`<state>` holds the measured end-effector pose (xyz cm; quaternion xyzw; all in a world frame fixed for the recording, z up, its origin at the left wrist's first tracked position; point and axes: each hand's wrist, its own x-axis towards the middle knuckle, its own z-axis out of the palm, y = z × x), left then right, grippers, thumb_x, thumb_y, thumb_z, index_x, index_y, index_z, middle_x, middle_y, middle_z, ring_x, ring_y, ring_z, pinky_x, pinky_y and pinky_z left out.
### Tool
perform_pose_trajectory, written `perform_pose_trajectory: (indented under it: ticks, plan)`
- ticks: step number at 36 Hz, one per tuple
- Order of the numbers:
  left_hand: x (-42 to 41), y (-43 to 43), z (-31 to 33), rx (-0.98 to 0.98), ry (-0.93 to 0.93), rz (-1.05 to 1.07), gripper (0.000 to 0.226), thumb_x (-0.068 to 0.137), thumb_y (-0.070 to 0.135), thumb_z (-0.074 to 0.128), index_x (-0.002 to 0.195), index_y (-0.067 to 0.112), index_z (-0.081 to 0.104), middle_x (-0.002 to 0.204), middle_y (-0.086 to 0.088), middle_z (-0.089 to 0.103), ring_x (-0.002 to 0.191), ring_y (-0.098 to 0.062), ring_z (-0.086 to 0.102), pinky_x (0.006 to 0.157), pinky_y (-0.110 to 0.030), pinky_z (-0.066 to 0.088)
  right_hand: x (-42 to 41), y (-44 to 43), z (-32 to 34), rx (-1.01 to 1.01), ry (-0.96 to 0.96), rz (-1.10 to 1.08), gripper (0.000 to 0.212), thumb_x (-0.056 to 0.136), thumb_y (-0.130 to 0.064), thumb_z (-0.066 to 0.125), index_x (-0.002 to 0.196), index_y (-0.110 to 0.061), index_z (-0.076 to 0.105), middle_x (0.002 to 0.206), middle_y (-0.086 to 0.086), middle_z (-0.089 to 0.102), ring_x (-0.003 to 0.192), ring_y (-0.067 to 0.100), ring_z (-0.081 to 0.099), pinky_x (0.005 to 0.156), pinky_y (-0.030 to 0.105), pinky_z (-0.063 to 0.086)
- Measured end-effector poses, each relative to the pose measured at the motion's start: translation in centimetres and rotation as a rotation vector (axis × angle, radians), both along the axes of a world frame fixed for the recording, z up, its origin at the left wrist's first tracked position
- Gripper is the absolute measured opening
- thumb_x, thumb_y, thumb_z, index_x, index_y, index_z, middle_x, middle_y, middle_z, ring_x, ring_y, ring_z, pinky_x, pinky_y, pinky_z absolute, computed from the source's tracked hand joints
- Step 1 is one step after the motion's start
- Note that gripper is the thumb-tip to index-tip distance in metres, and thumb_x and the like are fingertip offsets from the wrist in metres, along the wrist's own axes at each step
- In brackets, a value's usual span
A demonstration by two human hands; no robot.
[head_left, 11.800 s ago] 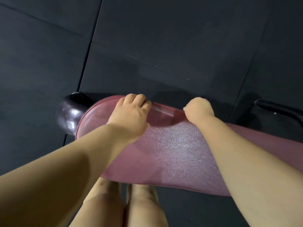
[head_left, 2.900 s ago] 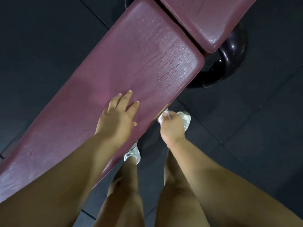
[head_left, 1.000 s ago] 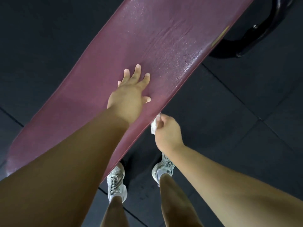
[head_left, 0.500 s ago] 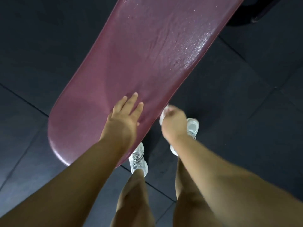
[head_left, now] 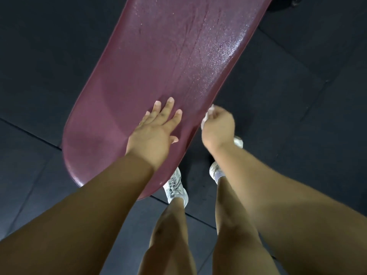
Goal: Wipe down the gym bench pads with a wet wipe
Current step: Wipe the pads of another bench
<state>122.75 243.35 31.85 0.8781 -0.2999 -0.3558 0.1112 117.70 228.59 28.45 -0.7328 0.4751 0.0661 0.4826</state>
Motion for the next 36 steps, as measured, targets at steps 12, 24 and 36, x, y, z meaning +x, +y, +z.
perform_pose_trajectory:
  ticks: [12, 24, 36]
  plan:
    - [-3.0, 3.8, 1.6, 0.058, -0.097, 0.077, 0.055, 0.095, 0.020, 0.054, 0.146, 0.024, 0.033, 0.159, 0.001, 0.006, 0.146, -0.022, 0.003, 0.116, -0.041, 0.020, -4.5, 3.3, 1.9, 0.044, -0.006, 0.149, 0.038, 0.097, -0.017, 0.043, 0.066, -0.001, 0.056, 0.064, 0.013, 0.060, 0.058, 0.024, 0.052, 0.058, 0.026, 0.044]
    - [-7.9, 10.5, 1.3, 0.094, 0.057, 0.190, 0.063, 0.097, 0.025, 0.050, 0.148, 0.036, 0.015, 0.144, 0.025, -0.021, 0.143, -0.011, -0.018, 0.114, -0.027, 0.001, -10.6, 11.9, 1.0, 0.005, 0.001, 0.169, 0.021, 0.097, -0.019, 0.042, 0.090, -0.005, 0.055, 0.092, 0.019, 0.062, 0.078, 0.028, 0.061, 0.068, 0.033, 0.048]
    - [-7.1, 11.7, 0.5, 0.057, 0.022, 0.055, 0.064, 0.096, 0.031, 0.051, 0.148, 0.037, 0.015, 0.156, 0.014, -0.014, 0.144, -0.016, -0.014, 0.117, -0.035, 0.008, -9.5, 11.3, 0.4, -0.068, 0.041, 0.084, 0.040, 0.097, -0.011, 0.042, 0.063, -0.029, 0.034, 0.077, 0.002, 0.050, 0.063, 0.011, 0.042, 0.055, 0.016, 0.033]
